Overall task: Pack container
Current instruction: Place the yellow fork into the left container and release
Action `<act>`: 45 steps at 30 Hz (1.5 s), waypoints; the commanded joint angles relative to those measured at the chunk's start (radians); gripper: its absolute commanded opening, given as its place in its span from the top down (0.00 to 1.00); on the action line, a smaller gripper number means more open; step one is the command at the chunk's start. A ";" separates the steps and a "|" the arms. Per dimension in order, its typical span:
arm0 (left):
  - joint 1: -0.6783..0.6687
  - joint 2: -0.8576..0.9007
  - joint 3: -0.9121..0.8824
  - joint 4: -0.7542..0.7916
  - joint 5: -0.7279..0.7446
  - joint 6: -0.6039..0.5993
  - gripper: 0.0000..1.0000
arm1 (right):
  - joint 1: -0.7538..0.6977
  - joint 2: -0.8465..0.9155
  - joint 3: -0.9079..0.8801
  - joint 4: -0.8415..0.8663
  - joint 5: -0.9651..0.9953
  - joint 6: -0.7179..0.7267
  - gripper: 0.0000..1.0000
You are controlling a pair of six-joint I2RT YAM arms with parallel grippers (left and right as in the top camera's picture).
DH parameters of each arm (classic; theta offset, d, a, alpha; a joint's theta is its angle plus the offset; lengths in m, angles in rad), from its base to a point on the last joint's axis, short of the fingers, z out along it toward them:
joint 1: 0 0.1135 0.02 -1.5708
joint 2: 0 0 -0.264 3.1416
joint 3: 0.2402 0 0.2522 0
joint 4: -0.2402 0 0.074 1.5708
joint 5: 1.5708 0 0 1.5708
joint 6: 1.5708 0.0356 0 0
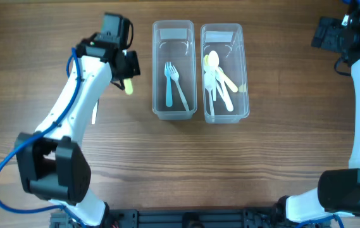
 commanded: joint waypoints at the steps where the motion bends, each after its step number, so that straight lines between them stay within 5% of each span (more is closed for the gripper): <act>1: -0.054 -0.032 0.081 -0.035 -0.011 -0.004 0.96 | 0.002 0.004 0.008 0.003 0.017 0.011 0.00; 22: -0.281 0.021 0.092 0.029 -0.002 -0.008 0.93 | 0.002 0.004 0.008 0.003 0.017 0.011 0.00; 25: -0.281 0.028 0.092 0.036 -0.002 -0.006 0.60 | 0.002 0.004 0.008 0.003 0.017 0.011 0.00; 28: -0.281 0.025 0.094 0.063 -0.002 -0.004 0.51 | 0.002 0.004 0.008 0.003 0.017 0.011 0.00; 35: -0.269 -0.010 0.109 0.072 -0.012 0.000 0.50 | 0.002 0.004 0.008 0.003 0.017 0.011 0.00; 42: -0.177 -0.057 0.111 -0.048 -0.187 0.000 0.47 | 0.002 0.004 0.008 0.003 0.017 0.011 0.00; 45: -0.113 -0.057 0.110 -0.109 -0.200 0.000 0.56 | 0.002 0.004 0.008 0.003 0.017 0.011 0.00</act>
